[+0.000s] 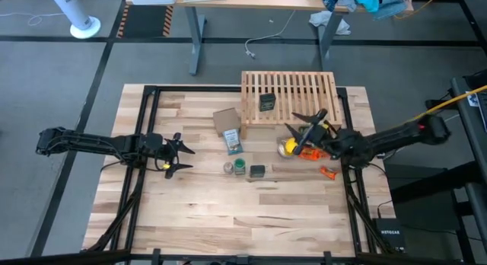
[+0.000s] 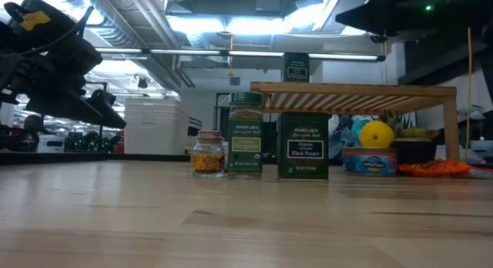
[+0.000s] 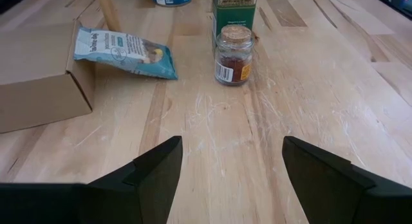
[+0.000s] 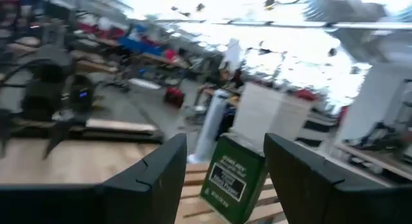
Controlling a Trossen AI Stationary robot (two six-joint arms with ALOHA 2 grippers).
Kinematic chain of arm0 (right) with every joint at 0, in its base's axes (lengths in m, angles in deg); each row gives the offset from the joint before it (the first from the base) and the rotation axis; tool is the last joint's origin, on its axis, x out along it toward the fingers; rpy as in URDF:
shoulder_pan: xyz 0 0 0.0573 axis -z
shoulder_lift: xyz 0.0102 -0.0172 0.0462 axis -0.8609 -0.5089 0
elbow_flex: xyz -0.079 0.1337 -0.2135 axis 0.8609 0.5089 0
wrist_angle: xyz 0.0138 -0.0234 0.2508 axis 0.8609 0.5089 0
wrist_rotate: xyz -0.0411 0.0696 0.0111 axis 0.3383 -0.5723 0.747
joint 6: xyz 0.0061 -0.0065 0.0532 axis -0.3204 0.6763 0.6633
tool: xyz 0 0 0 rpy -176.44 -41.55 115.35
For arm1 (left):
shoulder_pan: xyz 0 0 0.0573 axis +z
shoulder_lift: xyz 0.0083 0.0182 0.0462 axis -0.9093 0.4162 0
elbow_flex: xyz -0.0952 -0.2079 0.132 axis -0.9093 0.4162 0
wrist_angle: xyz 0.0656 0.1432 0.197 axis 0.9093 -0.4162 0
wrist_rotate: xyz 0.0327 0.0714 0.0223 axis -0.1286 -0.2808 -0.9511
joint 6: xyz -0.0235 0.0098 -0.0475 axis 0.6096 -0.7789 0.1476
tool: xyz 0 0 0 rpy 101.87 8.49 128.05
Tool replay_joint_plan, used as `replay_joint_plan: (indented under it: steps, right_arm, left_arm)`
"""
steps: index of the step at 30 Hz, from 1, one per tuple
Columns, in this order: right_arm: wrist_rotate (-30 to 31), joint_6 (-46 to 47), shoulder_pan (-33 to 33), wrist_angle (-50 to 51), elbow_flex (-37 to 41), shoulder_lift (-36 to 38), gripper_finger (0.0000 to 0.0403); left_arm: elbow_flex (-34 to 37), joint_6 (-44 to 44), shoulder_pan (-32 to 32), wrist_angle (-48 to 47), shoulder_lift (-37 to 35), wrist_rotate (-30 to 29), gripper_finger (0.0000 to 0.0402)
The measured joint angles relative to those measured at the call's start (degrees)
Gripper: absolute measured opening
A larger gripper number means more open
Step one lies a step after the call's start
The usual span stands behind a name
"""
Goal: Shelf spices
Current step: Remove the black seasoning can from the shelf
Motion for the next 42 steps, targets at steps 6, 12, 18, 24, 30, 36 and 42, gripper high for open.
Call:
replay_joint_plan:
  steps: [6, 12, 18, 24, 30, 36, 42]
  right_arm:
    - [-9.78, 6.09, 8.55, 17.63, -1.47, 9.31, 0.0214]
    - [-26.7, 10.58, 20.46, 23.08, -3.18, 10.36, 0.0247]
    - [-39.13, 16.77, 31.01, 24.29, -4.42, 7.31, 0.0354]
    - [-54.02, 16.46, 37.31, 19.56, -4.49, 3.4, 0.038]
    - [-60.03, 17.36, 41.51, 16.02, -4.49, -2.19, 0.0373]
    - [-64.24, 18.51, 45.06, 8.6, -4.55, -8.05, 0.0372]
    - [-68.83, 19.67, 47.14, 8.65, -9.58, -14.66, 0.0372]
  left_arm:
    - [0.0, 0.0, 0.0, -0.01, 0.02, 0.0, 0.026]
    - [0.0, -0.01, 0.0, 0.0, 0.01, 0.01, 0.026]
    - [0.0, 0.01, 0.0, 0.0, 0.02, 0.0, 0.026]
    - [0.0, 0.0, 0.0, 0.0, 0.0, 0.0, 0.026]
    - [0.0, 0.0, 0.0, 0.0, 0.02, 0.0, 0.026]
    - [0.0, 0.01, 0.0, 0.0, 0.0, 0.02, 0.026]
    - [0.0, -0.01, 0.0, -0.02, 0.02, 0.02, 0.026]
